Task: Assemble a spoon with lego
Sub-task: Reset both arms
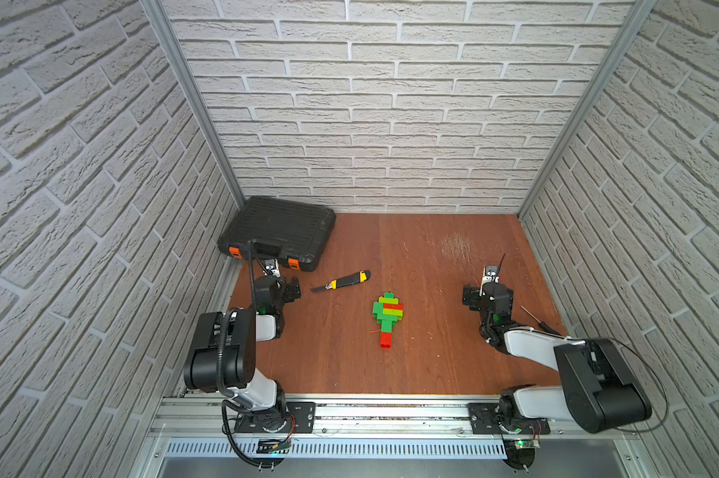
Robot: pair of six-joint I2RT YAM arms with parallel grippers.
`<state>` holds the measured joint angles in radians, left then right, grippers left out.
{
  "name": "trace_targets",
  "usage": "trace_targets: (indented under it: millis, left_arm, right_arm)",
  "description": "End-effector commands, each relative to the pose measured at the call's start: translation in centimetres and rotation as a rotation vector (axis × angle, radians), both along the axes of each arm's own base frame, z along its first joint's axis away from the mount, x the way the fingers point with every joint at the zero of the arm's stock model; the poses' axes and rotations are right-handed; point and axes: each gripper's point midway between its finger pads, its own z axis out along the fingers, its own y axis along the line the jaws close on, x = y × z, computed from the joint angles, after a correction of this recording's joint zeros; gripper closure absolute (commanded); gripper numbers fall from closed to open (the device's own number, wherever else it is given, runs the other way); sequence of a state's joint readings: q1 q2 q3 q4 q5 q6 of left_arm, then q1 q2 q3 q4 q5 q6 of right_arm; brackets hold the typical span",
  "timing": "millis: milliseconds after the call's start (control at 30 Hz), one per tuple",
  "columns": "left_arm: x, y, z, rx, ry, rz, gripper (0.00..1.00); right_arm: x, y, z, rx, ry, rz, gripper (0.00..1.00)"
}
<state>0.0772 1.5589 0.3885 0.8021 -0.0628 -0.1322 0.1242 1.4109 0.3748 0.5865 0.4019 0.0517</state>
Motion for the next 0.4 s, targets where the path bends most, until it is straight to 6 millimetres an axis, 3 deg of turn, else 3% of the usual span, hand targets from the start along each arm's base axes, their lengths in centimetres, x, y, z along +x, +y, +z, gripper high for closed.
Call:
trace_targets:
  millis: [0, 367]
  left_arm:
    - [1.19, -0.53, 2.2, 0.034, -0.108, -0.04, 0.02]
    - [1.04, -0.59, 2.15, 0.029, -0.102, -0.047, 0.02]
  right_arm:
    - [2.51, 1.77, 2.71, 0.056, -0.116, 0.114, 0.0]
    - [2.46, 1.87, 2.37, 0.062, -0.124, 0.123, 0.0]
